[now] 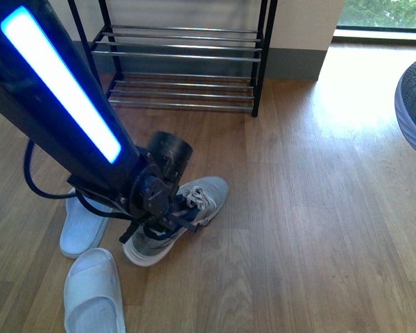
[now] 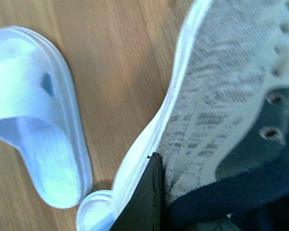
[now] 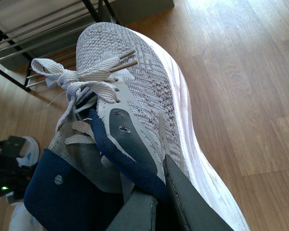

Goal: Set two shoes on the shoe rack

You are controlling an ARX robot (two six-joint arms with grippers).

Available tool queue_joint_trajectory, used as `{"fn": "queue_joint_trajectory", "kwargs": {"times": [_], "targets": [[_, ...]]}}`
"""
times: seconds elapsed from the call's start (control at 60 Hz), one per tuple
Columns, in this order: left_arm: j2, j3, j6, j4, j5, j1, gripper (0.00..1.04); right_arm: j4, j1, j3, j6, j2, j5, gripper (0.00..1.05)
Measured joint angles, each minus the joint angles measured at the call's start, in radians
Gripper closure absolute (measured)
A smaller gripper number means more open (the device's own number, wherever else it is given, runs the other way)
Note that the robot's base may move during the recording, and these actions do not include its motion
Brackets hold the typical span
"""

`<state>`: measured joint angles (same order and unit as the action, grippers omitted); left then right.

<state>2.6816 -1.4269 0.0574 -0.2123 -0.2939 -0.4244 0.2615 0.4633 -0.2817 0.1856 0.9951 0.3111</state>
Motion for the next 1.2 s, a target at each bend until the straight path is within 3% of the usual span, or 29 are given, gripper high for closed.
{"fn": "queue_joint_trajectory", "kwargs": {"times": [0.316, 0.45, 0.516, 0.65, 0.833, 1.199], "targets": [[-0.638, 0.536, -0.092, -0.22, -0.068, 0.027, 1.03, 0.0, 0.0, 0.0, 0.0, 0.0, 0.0, 1.03], [-0.99, 0.777, -0.155, -0.189, -0.121, 0.051, 1.03, 0.0, 0.0, 0.0, 0.0, 0.0, 0.0, 1.03], [-1.246, 0.894, -0.181, -0.102, -0.137, 0.054, 1.03, 0.0, 0.0, 0.0, 0.0, 0.0, 0.0, 1.03], [-1.503, 0.975, -0.206, 0.011, -0.157, 0.054, 1.03, 0.0, 0.0, 0.0, 0.0, 0.0, 0.0, 1.03], [-1.895, 1.07, -0.254, 0.228, -0.268, 0.07, 1.03, 0.0, 0.0, 0.0, 0.0, 0.0, 0.0, 1.03], [-1.929, 1.072, -0.264, 0.232, -0.26, 0.071, 1.03, 0.0, 0.0, 0.0, 0.0, -0.002, 0.004, 1.03]]}}
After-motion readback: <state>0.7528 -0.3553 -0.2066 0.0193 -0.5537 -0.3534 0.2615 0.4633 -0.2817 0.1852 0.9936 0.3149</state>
